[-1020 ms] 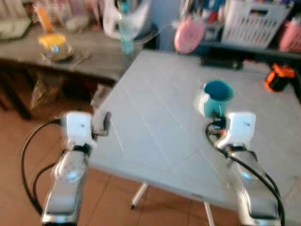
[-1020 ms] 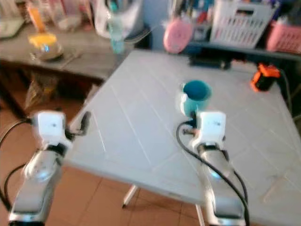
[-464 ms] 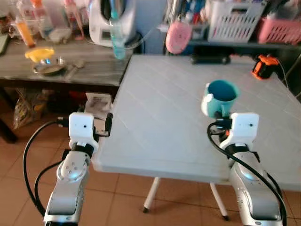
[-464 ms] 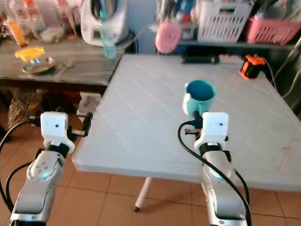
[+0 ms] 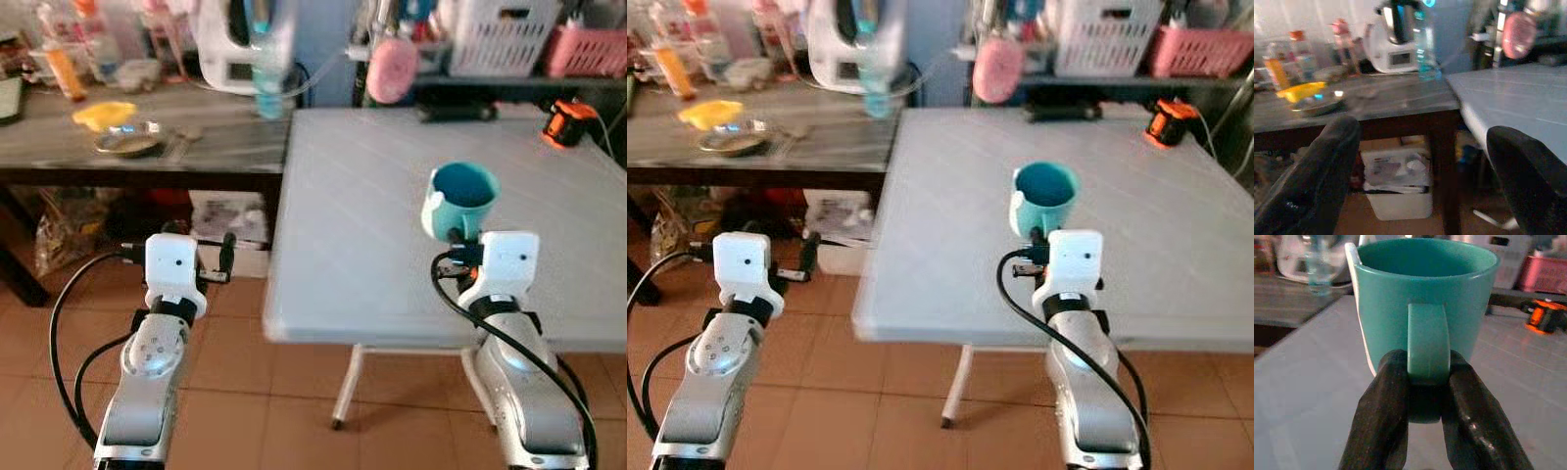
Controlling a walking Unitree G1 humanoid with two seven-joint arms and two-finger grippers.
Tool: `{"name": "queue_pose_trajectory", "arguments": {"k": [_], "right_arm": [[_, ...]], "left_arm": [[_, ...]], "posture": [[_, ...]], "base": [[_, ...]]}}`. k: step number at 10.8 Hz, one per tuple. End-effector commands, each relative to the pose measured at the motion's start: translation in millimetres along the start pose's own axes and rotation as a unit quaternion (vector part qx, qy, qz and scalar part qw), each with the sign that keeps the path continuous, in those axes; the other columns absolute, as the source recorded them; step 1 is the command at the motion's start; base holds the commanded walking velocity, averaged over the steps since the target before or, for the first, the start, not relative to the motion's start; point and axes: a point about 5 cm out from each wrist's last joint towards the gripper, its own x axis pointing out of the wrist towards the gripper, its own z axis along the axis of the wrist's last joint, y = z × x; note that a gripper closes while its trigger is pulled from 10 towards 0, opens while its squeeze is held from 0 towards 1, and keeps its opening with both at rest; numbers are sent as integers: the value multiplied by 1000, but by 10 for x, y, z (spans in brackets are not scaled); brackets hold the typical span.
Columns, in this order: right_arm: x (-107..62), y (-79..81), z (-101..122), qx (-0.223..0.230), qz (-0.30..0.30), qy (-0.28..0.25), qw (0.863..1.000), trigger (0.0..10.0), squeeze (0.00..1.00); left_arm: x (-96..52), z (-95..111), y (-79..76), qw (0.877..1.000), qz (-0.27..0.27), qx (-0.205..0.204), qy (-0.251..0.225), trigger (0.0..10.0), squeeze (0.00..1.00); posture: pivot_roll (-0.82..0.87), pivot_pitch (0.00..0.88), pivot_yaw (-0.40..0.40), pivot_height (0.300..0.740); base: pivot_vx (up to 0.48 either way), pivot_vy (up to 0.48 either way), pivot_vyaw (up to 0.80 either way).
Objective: Setting the table
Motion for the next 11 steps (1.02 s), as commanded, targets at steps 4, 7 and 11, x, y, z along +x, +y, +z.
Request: {"name": "queue_pose_trajectory", "arguments": {"k": [4,7,11], "right_arm": [[34,75,105,0,15,-24,1000,10000,0],[36,80,104,-1,13,-25,1000,10000,0],[46,84,95,-7,13,-26,1000,10000,0]], "left_arm": [[-1,-17,60,1000,14,14,0,10000,0],[8,-19,40,1000,13,14,-1,10000,0],[14,-25,49,1000,14,18,1,10000,0]], "posture": [[65,16,17,740],[65,15,20,740],[71,11,21,740]], "base": [[0,480,0],[0,480,0],[0,480,0]]}}
